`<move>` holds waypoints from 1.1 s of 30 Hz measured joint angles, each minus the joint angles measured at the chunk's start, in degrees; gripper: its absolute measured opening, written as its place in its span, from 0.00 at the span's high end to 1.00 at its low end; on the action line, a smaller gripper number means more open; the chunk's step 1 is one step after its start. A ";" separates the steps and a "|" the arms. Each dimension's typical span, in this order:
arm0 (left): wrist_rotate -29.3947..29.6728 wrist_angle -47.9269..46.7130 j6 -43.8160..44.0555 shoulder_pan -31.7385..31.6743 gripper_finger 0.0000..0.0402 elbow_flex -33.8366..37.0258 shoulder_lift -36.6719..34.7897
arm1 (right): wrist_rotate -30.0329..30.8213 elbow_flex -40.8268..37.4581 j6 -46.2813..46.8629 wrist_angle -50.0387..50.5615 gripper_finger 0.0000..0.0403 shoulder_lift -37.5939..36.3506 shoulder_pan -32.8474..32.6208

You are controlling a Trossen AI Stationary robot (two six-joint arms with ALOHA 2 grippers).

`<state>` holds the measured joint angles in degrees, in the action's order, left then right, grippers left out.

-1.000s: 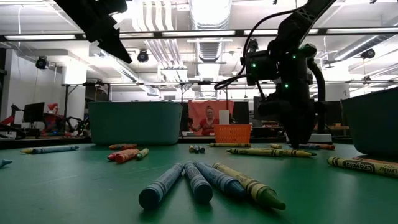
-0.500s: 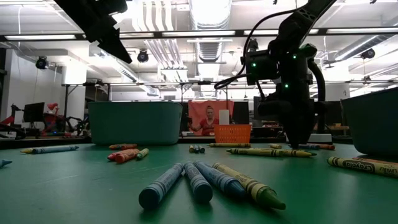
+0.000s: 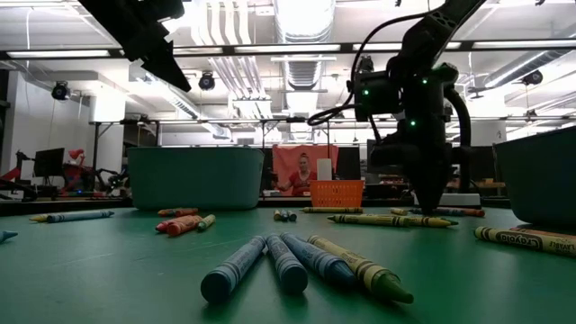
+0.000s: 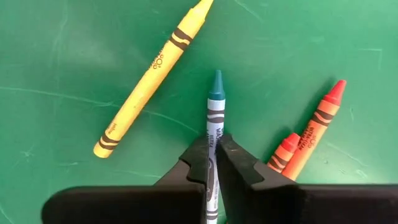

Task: Sort crayons
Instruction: Put the blue crayon into the orange bin

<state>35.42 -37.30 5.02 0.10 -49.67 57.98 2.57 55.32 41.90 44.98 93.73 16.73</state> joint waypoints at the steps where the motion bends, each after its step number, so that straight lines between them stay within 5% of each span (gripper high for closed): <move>1: -0.02 0.00 0.00 0.00 0.60 0.00 0.00 | 0.20 0.45 -0.17 0.53 0.97 -0.12 0.00; 15: -0.05 -0.51 2.66 0.28 0.60 -0.02 -2.14 | 3.71 16.60 -7.49 8.47 0.98 -4.35 0.67; 33: -0.11 -2.48 4.79 0.68 0.60 1.46 -8.76 | 3.60 34.02 -21.50 -0.36 0.98 8.37 10.32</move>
<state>35.31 -39.77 9.80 0.78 -48.21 49.21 6.17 89.34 20.41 44.62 102.10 27.05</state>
